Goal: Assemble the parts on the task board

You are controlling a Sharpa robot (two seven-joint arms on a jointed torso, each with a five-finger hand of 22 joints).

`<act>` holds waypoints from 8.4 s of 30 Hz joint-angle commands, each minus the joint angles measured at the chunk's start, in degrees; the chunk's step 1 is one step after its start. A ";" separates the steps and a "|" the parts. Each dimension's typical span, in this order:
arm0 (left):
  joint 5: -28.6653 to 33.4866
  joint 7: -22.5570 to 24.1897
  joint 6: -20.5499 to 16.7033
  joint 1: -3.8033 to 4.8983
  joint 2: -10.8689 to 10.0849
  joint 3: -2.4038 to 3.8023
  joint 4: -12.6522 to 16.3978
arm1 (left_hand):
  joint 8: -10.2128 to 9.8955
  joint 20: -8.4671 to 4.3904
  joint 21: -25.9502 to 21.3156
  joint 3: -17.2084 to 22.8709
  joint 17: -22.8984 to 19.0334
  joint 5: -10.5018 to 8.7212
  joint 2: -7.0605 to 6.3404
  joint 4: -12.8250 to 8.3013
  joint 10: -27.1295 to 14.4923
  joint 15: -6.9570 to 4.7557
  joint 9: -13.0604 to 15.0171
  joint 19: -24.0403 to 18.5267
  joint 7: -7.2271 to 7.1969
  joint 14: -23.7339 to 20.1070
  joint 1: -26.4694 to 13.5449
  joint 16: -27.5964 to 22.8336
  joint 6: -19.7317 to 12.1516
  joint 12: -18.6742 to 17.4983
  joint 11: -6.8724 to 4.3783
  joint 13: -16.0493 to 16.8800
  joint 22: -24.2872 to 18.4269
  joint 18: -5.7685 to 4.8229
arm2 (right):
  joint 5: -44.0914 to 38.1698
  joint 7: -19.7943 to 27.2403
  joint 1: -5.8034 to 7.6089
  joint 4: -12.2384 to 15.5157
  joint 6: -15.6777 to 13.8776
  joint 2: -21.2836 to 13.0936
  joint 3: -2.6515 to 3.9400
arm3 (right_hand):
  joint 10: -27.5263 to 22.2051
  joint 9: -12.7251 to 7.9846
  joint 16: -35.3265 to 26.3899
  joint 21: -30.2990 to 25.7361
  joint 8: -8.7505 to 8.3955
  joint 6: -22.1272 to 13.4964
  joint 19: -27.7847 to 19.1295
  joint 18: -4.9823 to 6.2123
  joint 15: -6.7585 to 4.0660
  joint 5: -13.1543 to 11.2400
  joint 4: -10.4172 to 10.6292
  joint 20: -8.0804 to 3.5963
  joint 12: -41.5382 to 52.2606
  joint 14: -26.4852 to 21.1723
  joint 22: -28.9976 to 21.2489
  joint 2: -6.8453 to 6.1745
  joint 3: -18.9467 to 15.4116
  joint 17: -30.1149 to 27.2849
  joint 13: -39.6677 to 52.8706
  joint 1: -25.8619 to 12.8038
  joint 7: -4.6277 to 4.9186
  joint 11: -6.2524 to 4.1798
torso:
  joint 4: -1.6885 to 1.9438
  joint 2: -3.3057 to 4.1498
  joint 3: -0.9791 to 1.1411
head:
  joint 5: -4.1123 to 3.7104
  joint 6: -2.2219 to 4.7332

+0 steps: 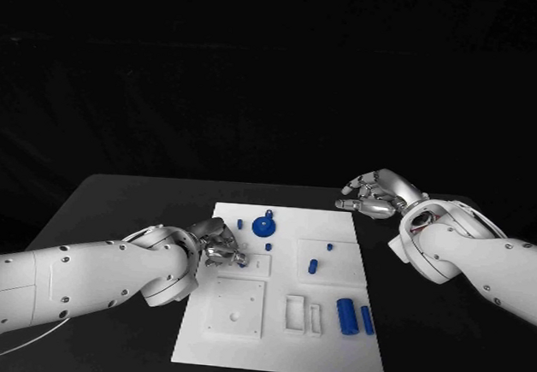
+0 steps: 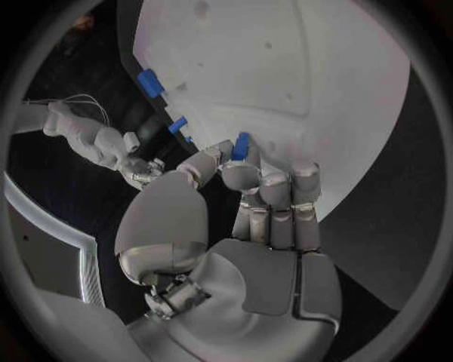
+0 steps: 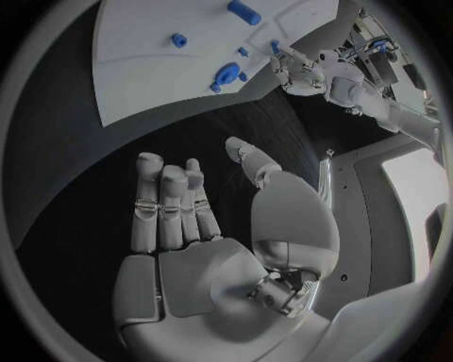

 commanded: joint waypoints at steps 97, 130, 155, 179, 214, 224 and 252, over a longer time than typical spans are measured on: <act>-2.88 -2.63 4.25 -1.18 1.14 0.05 0.33 | 2.66 -5.56 2.42 -0.39 -1.82 -1.93 4.85 2.65 -3.83 -4.17 0.40 0.08 -6.19 1.79 -4.67 4.48 7.65 6.09 -3.46 -1.61 0.93 2.01 | 0.45 0.64 -0.57 -0.40 1.74 0.23 0.02 | -0.54 -0.05 0.29 -0.47 0.31 0.00 0.40 2.47 -0.40 2.33 1.36 0.17 0.93 -0.10 0.76 0.46 -0.23 -0.27 -0.83 -1.02 0.25 -0.31 | -0.01 0.00 0.00 | -0.04 -1.25; -3.32 -4.55 11.81 -0.13 2.57 0.64 -2.13 | 3.13 -5.60 2.93 0.56 -2.65 -1.58 8.08 -0.15 -4.16 -4.17 0.24 -0.43 -6.28 1.45 -7.70 5.33 7.47 7.10 -3.52 -2.83 0.88 2.22 | 0.50 0.58 -0.83 -0.84 2.22 0.55 0.02 | -0.61 -0.08 0.34 -0.50 0.30 -0.05 0.41 2.47 -0.39 3.15 1.47 0.14 1.09 -0.12 0.82 0.51 -0.19 -0.31 -1.03 -0.89 0.26 -0.30 | -0.07 0.02 0.09 | 0.03 -1.48; -5.82 -7.55 19.50 1.99 3.98 0.75 -3.64 | 3.30 -5.47 3.05 1.07 -3.00 0.10 8.72 -2.01 -4.27 -4.02 0.26 -0.59 -6.25 1.33 -7.68 5.62 7.31 7.40 -3.50 -3.39 0.79 2.13 | 0.67 0.65 -0.94 -1.18 2.34 1.07 0.02 | -0.66 -0.09 0.36 -0.52 0.30 -0.08 0.41 2.47 -0.38 3.62 1.52 0.14 1.18 -0.13 0.85 0.51 -0.21 -0.33 -1.14 -0.86 0.27 -0.29 | 0.03 -0.01 0.08 | 0.06 -1.78; -4.42 -7.53 20.39 2.36 4.94 0.76 -5.76 | 3.69 -5.50 3.33 0.99 -3.40 0.23 9.38 -2.24 -4.26 -4.27 0.37 -0.13 -6.40 1.63 -8.90 5.97 7.40 8.01 -3.66 -3.85 0.63 2.15 | 0.69 0.70 -1.23 -1.30 2.39 1.37 0.03 | -0.68 -0.10 0.37 -0.53 0.30 -0.10 0.41 2.47 -0.38 3.75 1.48 0.13 1.23 -0.14 0.86 0.56 -0.20 -0.35 -1.20 -0.76 0.27 -0.28 | 0.01 -0.02 0.07 | 0.19 -1.71; -4.16 -6.87 23.04 2.63 5.64 0.85 -6.27 | 4.66 -5.59 3.58 1.02 -4.08 -1.20 11.88 0.65 -4.67 -4.40 0.45 -0.68 -6.57 1.27 -15.04 6.59 7.52 9.17 -3.79 -4.87 0.73 2.39 | 0.68 0.77 -1.34 -1.50 2.61 1.53 0.03 | -0.73 -0.12 0.39 -0.55 0.29 -0.15 0.41 2.47 -0.36 3.82 1.45 0.14 1.31 -0.16 0.89 0.56 -0.25 -0.37 -1.30 -0.68 0.29 -0.27 | 0.04 -0.02 0.04 | 0.02 -1.76; -4.15 -6.85 21.86 2.63 5.63 0.85 -6.23 | 4.82 -5.64 3.29 0.05 -4.65 -15.56 4.97 5.53 -4.75 -4.50 0.24 -0.66 -6.60 1.15 -18.24 6.61 7.26 9.33 -3.79 -5.76 0.33 2.65 | 0.68 0.77 -1.35 -1.51 2.59 1.51 0.03 | -0.74 -0.12 0.39 -0.55 0.29 -0.15 0.40 2.47 -0.36 3.82 1.47 0.15 1.33 -0.17 0.89 0.55 -0.29 -0.38 -1.33 -0.72 0.30 -0.26 | 0.08 -0.02 0.01 | -0.05 -1.69; -4.28 -6.77 21.25 2.63 4.93 1.47 -7.18 | 5.67 -5.60 3.72 -5.52 -4.86 -15.75 -0.44 10.67 -5.14 -4.66 1.17 -1.46 -6.75 0.53 -19.52 7.20 6.28 9.83 -3.79 -6.14 0.37 3.37 | 0.76 0.91 -1.49 -1.83 2.44 1.49 0.03 | -0.78 -0.14 0.39 -0.58 0.28 -0.18 0.39 2.47 -0.34 3.86 1.59 0.19 1.40 -0.18 0.91 0.48 -0.48 -0.41 -1.43 -0.96 0.31 -0.24 | -0.02 -0.01 -0.03 | -0.29 -1.57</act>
